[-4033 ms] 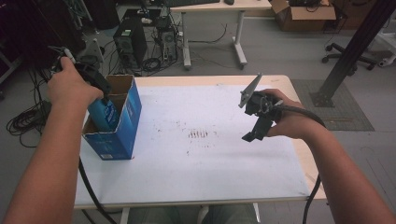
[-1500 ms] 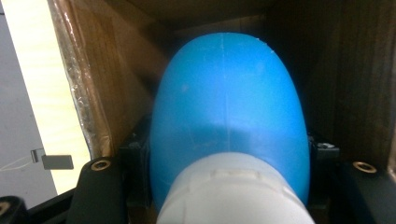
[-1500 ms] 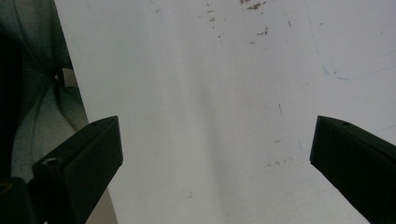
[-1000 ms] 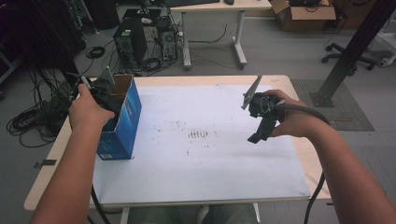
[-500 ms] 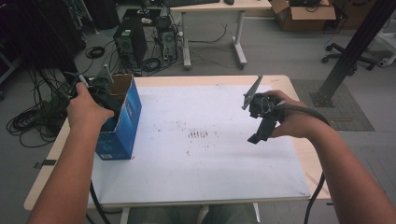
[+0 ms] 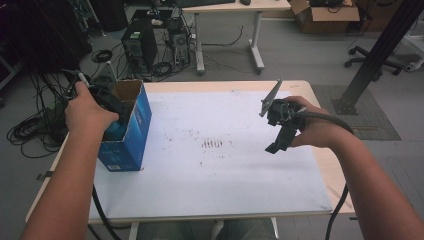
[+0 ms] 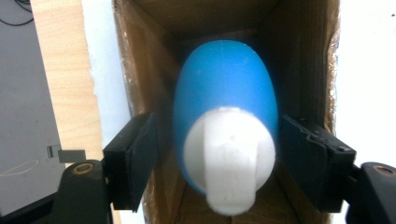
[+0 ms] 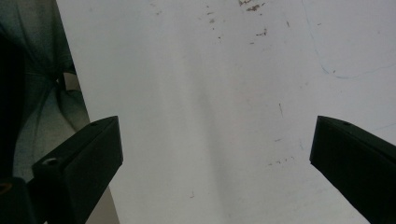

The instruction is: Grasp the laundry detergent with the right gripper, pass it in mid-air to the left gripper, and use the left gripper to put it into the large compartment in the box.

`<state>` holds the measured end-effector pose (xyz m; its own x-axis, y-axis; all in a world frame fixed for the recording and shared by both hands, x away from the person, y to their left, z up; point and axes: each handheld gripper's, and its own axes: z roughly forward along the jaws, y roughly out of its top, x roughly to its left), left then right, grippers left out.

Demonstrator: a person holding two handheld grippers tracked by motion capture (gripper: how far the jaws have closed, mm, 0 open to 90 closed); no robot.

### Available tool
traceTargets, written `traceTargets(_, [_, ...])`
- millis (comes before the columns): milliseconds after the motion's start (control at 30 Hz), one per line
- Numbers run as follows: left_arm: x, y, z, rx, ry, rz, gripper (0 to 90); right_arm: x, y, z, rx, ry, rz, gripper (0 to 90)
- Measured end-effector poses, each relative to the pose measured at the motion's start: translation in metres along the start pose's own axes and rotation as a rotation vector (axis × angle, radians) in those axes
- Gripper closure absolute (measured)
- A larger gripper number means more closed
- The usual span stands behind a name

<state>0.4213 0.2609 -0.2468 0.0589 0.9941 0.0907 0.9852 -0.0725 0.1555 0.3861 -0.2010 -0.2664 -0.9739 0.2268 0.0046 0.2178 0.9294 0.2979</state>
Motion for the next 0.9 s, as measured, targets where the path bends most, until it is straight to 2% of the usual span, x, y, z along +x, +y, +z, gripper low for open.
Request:
traceTargets(333, [-0.002, -0.001, -0.013, -0.002, 0.000, 0.020, 21.9, 0.001, 0.000, -0.001, 0.000, -0.001, -0.001, 2.3])
traceTargets(733, [-0.004, -0.003, -0.027, -0.006, -0.006, 0.049, 9.1, 0.002, 0.001, -0.003, -0.007, -0.002, 0.003, 2.3])
traceTargets(900, [-0.006, -0.003, -0.037, -0.011, -0.008, 0.076, 4.0, 0.003, 0.002, -0.004, -0.009, -0.004, -0.001, 2.3])
